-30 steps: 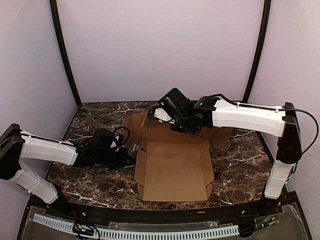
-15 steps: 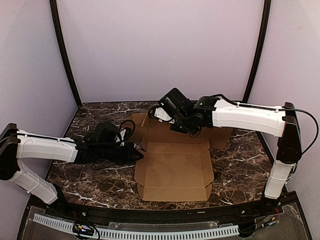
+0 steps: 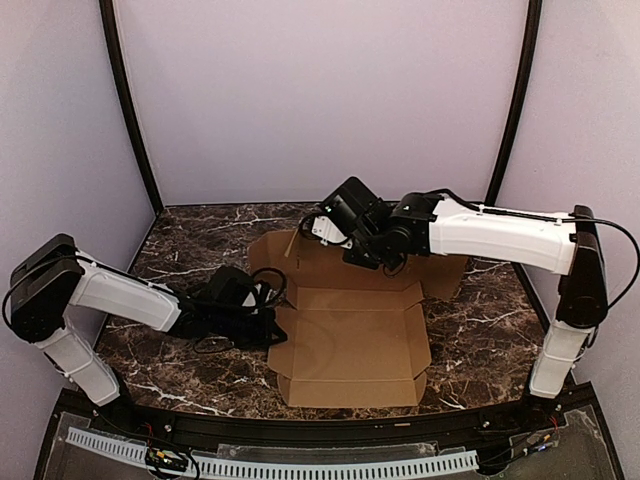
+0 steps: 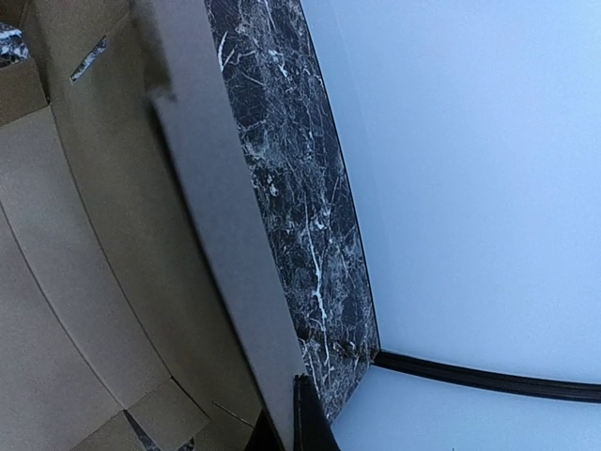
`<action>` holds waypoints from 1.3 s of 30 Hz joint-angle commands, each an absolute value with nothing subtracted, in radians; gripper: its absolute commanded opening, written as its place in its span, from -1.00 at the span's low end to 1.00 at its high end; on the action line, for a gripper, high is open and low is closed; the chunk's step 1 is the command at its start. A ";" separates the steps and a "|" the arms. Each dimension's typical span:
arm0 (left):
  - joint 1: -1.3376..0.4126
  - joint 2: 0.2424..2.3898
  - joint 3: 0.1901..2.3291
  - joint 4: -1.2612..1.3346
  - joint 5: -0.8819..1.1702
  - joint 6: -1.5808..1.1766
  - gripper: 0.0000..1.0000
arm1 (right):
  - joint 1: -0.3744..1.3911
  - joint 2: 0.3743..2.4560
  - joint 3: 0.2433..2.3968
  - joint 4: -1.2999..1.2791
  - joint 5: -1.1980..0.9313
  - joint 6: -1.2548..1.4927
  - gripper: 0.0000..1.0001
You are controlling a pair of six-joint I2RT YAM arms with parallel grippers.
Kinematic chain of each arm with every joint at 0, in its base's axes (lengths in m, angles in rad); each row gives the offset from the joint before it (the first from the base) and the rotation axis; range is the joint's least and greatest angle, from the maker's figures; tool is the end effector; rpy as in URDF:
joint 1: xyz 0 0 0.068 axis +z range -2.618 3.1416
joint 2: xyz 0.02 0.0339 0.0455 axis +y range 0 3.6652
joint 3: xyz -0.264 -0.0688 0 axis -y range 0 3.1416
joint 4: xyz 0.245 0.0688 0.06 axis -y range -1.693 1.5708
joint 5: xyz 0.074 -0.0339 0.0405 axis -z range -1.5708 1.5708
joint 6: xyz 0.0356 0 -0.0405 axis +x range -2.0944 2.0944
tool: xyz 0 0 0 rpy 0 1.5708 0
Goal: Fold the paper box
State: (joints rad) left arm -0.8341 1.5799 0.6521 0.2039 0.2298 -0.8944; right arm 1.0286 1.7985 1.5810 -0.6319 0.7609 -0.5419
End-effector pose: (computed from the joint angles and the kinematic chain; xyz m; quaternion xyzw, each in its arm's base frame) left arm 0.1947 -0.2267 0.1454 0.0198 0.9067 -0.3783 0.1855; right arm 0.2262 0.3280 0.3015 -0.5215 0.7070 -0.2582 0.4018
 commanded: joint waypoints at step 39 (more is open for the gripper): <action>-0.836 1.512 0.750 0.152 0.013 -0.884 -0.96 | 1.051 1.787 1.560 -0.678 0.714 -0.348 -1.00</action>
